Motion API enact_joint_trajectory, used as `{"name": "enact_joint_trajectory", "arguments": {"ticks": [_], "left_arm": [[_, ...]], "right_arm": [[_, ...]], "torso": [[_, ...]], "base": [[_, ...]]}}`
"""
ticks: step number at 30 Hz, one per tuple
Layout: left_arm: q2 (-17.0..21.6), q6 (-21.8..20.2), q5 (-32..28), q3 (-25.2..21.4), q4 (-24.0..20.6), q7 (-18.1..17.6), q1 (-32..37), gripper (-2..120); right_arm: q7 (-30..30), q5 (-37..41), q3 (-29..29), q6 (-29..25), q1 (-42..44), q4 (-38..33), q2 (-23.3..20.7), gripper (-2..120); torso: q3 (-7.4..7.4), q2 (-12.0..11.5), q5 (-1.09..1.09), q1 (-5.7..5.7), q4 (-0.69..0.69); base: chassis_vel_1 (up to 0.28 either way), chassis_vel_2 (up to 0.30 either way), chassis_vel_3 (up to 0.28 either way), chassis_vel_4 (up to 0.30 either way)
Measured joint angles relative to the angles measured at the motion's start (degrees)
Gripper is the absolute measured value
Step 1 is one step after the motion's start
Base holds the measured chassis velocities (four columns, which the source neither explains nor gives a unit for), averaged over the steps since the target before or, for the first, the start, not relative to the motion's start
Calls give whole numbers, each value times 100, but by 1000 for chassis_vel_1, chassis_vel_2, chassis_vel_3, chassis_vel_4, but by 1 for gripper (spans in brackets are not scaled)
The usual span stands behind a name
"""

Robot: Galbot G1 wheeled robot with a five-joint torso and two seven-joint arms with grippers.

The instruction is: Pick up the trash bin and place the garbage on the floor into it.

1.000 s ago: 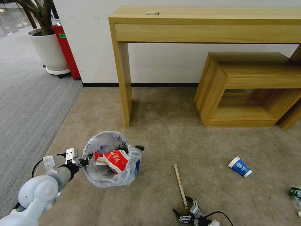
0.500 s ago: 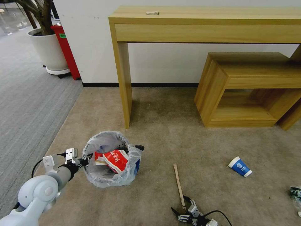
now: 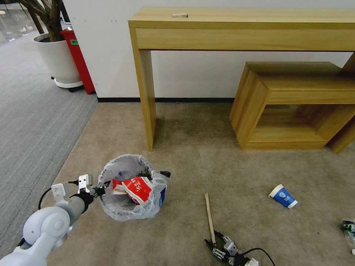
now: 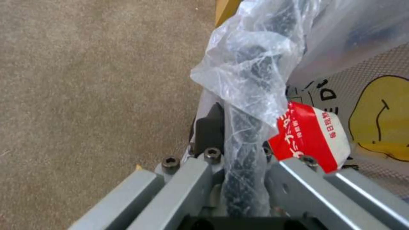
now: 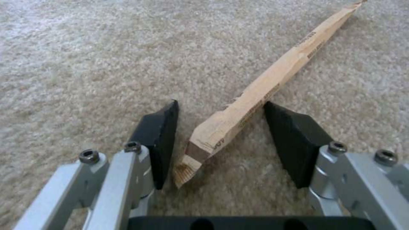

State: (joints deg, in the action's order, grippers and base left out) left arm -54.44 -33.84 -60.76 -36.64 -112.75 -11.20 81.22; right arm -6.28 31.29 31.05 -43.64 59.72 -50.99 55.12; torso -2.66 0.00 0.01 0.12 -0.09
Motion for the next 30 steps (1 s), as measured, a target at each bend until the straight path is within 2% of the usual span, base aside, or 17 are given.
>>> {"name": "enact_joint_trajectory", "arguments": {"ticks": [20, 24, 30], "left_arm": [[-51, 7, 13, 28, -92, -8, 23, 0], [-48, 8, 13, 46, -91, -9, 18, 0], [-16, 9, 1, 48, -91, -12, 15, 0]], "right_arm": [[63, -109, -168, -18, 87, -39, -29, 52], [104, -124, -207, -14, 101, -67, -42, 49], [125, -141, -241, -8, 117, -81, -47, 34]], "torso": [[0, 0, -1, 0, -1], [0, 0, -2, 0, -1], [0, 0, -1, 0, -1]], "base": [[0, 0, 0, 0], [0, 0, 0, 0], [0, 0, 0, 0]]}}
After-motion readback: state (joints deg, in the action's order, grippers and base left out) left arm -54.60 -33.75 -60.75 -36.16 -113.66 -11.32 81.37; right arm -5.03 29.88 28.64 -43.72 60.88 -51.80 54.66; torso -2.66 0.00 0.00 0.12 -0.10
